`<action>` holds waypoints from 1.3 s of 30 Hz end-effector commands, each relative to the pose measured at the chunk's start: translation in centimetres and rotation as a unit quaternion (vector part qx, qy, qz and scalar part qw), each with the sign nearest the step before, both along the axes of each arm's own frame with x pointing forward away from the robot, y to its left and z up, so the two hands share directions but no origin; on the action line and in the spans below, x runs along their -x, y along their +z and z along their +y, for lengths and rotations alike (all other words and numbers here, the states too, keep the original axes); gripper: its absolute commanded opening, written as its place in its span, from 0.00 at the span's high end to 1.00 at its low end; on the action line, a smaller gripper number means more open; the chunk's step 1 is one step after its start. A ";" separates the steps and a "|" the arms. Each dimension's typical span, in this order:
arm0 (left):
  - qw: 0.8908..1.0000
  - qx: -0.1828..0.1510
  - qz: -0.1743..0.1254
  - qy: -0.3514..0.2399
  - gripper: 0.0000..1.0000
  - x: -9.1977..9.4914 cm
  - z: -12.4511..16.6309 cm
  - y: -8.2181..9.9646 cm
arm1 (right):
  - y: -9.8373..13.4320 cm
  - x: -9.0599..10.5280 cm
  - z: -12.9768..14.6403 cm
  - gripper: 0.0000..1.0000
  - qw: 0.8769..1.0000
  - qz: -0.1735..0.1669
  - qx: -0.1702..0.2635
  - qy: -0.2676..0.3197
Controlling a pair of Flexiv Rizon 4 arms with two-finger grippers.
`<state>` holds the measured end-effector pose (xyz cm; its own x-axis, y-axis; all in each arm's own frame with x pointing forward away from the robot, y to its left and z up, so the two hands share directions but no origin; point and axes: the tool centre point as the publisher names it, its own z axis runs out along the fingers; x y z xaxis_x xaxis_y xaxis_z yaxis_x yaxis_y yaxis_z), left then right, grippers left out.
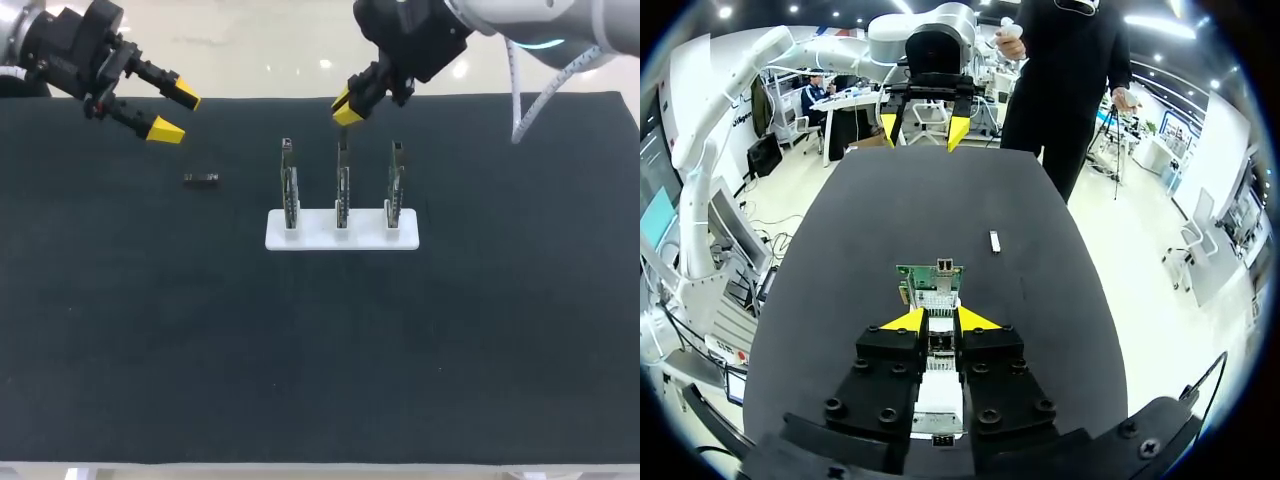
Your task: Pick up the optical module with the left hand, and insert it into the network port with the right hand.
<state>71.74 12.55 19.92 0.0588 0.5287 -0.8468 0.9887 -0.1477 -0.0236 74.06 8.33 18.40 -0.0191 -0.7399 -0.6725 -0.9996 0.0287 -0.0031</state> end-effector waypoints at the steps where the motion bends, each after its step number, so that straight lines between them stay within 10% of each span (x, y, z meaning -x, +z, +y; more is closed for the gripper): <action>1: 1.000 -0.002 0.001 0.000 0.00 -0.1 0.0 0.0 | -0.1 0.2 -0.1 1.00 1.000 0.000 0.000 -0.001; 33: 1.000 -0.002 0.001 0.000 0.00 -0.1 0.0 0.0 | -0.3 -0.2 0.3 1.00 1.000 0.000 -0.003 0.006; 34: 1.000 -0.002 0.001 0.000 0.00 -0.1 0.0 0.0 | -0.2 -0.3 0.3 0.88 1.000 0.000 -0.003 0.006; 36: 1.000 -0.002 0.001 0.000 0.00 -0.1 0.0 0.0 | 0.0 -0.3 0.4 0.00 1.000 0.000 -0.002 0.005; 39: 1.000 -0.002 0.001 0.000 0.00 -0.1 0.0 0.0 | 0.3 -0.2 0.4 0.00 1.000 0.001 -0.002 0.004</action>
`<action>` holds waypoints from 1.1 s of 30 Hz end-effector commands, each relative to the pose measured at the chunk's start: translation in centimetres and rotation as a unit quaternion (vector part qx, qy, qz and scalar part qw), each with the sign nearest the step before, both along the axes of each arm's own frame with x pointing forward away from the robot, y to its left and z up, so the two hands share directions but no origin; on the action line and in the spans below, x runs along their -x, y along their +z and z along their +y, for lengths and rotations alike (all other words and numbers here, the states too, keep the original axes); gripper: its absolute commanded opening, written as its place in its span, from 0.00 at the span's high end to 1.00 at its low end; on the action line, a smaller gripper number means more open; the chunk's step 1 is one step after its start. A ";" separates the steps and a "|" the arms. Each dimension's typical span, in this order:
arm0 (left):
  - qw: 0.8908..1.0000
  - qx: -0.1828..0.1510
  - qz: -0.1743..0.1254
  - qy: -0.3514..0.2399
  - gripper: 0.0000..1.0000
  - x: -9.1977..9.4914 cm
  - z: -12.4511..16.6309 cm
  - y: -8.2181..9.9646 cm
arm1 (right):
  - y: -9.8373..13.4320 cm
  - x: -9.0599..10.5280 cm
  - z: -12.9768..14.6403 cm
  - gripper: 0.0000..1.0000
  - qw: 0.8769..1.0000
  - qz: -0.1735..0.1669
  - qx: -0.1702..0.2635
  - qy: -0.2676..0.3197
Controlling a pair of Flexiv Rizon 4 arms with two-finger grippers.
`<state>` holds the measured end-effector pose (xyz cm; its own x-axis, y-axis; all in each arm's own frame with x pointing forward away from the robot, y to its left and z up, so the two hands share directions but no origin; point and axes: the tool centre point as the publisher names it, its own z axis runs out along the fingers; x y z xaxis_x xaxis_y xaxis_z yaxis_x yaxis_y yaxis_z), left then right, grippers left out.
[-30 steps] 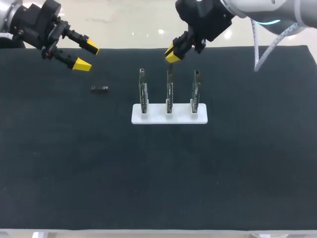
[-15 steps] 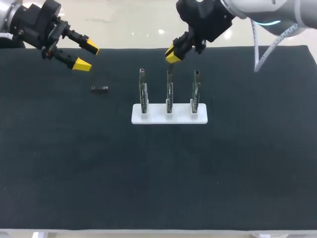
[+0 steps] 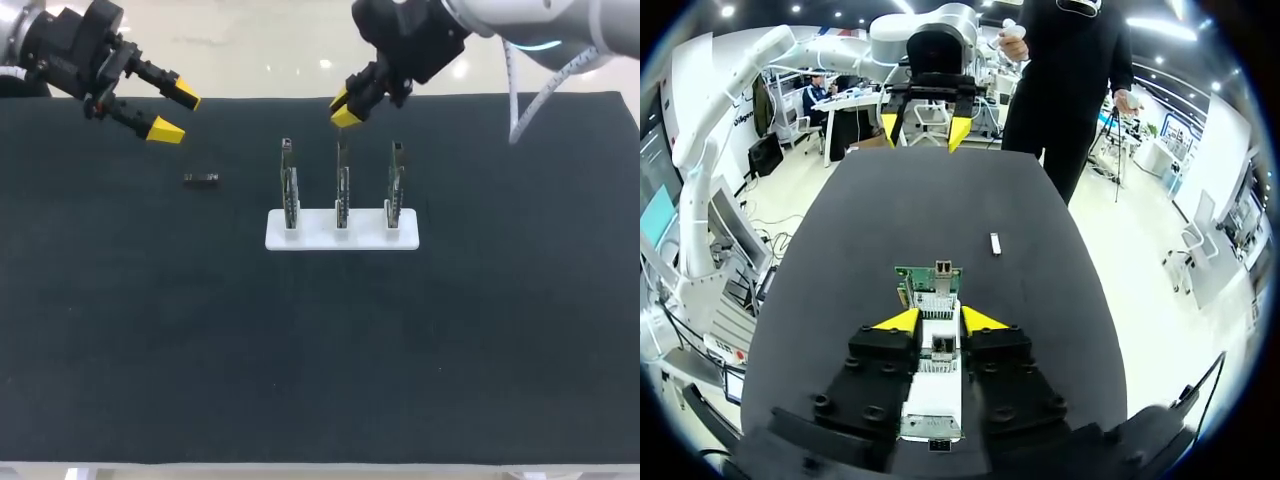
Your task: Pick up the optical module with the left hand, and insert it into the network port with the right hand.
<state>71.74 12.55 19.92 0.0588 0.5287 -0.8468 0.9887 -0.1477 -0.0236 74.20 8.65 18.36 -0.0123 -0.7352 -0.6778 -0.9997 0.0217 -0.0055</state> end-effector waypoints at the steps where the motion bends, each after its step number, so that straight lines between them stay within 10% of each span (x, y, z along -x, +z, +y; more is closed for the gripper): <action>1: 1.000 -0.002 0.001 0.000 0.00 -0.1 0.0 0.0 | 0.4 0.0 0.1 0.00 1.000 0.002 0.003 0.000; 7: 1.000 -0.002 0.001 0.000 0.00 -0.1 0.0 0.0 | 0.7 0.1 0.2 0.00 1.000 0.003 0.007 -0.005; 10: 1.000 -0.002 0.001 0.000 0.00 -0.1 0.0 0.0 | 0.7 0.1 0.2 1.00 1.000 0.000 0.012 -0.002; 33: 1.000 -0.002 0.001 0.000 0.00 -0.1 0.0 0.0 | -2.6 0.5 -0.2 1.00 1.000 -0.010 -0.003 0.008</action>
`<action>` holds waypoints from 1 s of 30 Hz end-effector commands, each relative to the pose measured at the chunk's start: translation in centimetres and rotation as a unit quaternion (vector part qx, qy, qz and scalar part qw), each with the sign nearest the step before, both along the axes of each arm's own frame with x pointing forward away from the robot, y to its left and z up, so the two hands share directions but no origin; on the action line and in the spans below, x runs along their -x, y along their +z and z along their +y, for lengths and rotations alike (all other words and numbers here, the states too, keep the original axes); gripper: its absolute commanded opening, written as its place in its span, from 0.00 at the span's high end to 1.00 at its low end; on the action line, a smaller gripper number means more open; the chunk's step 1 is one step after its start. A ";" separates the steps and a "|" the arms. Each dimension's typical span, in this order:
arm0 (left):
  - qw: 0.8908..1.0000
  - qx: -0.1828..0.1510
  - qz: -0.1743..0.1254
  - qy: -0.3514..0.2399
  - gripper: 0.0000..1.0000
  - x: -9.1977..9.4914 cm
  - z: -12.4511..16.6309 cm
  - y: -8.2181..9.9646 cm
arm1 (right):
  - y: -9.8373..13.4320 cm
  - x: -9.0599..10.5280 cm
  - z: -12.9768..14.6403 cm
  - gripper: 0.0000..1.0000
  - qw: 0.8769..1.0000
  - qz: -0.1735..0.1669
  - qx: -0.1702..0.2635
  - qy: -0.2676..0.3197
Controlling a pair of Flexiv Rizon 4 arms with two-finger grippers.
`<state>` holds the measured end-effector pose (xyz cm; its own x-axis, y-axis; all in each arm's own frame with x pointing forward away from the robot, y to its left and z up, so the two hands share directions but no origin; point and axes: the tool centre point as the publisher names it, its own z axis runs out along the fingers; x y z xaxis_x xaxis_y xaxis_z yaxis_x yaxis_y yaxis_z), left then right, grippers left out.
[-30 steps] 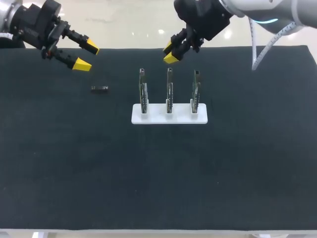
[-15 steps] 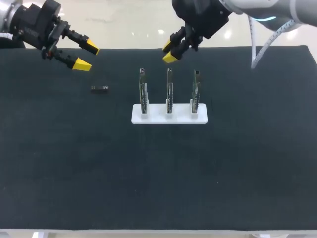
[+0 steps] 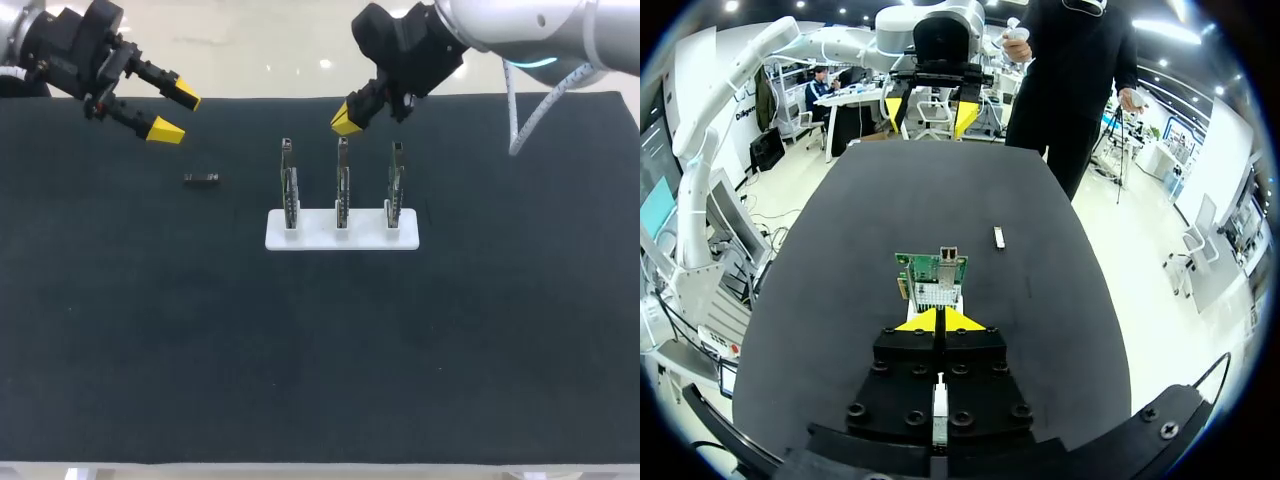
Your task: Pick up the optical module with the left hand, and insert it into the network port with the right hand.
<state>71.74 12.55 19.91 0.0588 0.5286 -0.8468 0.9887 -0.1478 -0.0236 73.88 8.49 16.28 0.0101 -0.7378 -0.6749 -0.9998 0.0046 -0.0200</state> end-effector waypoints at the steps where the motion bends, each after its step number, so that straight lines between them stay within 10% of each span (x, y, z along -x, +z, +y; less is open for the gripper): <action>1: 1.000 -0.002 0.001 0.000 0.00 -0.1 0.0 0.0 | -0.6 0.2 -0.1 1.00 1.000 -0.003 -0.005 0.000; 30: 1.000 -0.002 0.001 0.000 0.00 -0.1 0.0 0.0 | -1.0 0.5 -0.4 1.00 1.000 -0.002 -0.017 -0.002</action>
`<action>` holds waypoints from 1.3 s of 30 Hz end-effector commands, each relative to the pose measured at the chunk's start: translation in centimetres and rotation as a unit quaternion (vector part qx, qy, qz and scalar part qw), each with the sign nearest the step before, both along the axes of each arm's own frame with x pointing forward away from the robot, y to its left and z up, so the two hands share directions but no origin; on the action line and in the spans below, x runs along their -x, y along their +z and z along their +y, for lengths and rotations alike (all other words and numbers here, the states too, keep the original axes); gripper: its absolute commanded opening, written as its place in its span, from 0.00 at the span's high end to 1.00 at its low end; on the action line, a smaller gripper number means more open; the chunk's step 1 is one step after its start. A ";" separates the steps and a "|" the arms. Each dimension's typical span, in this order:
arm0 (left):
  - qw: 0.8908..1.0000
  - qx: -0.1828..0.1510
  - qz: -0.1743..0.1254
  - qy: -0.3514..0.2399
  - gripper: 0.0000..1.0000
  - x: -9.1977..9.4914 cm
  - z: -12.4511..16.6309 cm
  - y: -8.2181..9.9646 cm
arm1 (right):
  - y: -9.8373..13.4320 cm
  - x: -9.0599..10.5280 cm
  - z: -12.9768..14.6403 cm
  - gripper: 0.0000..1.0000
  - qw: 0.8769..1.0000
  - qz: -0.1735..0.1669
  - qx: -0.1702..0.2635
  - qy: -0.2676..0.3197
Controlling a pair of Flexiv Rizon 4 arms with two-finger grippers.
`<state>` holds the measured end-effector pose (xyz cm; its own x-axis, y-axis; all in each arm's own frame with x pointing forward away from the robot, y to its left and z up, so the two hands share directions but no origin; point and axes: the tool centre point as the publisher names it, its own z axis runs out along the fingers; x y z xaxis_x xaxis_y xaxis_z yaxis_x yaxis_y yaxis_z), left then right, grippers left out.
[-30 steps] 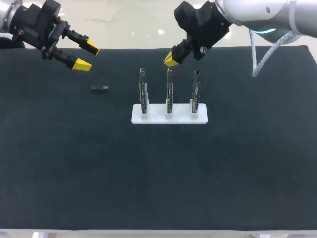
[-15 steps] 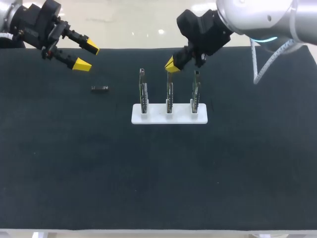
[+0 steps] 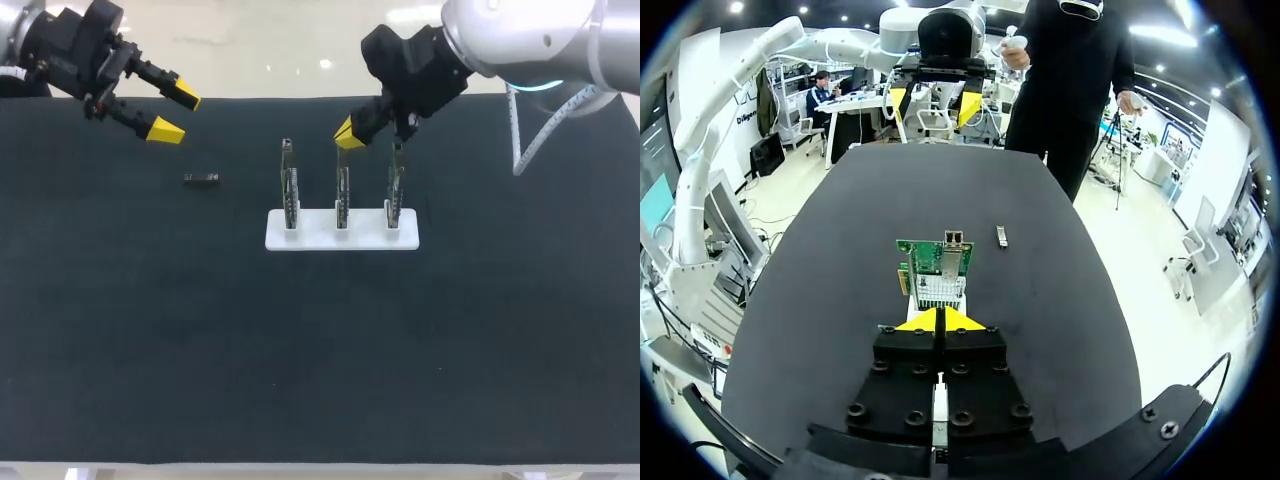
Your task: Pick up the optical module with the left hand, and insert it into the network port with the right hand.
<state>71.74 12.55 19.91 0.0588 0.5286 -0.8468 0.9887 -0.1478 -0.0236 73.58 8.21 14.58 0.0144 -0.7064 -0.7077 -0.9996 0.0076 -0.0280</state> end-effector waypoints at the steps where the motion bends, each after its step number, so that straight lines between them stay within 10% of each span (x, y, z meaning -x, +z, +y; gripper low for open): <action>1: 1.000 -0.002 0.001 0.000 0.00 -0.1 0.0 0.0 | 1.0 0.1 -0.2 1.00 1.000 0.003 0.006 -0.001; 35: 1.000 -0.002 0.001 0.000 0.00 -0.1 0.0 0.0 | 7.4 0.4 -12.2 1.00 1.000 0.003 -0.020 -0.006; 36: 1.000 -0.002 0.001 0.000 0.00 -0.1 0.0 0.0 | 7.4 0.4 -12.2 0.04 1.000 0.003 -0.020 -0.006; 39: 1.000 -0.002 0.001 0.000 0.00 -0.1 0.0 0.0 | 7.4 0.4 -12.2 0.00 1.000 0.003 -0.020 -0.006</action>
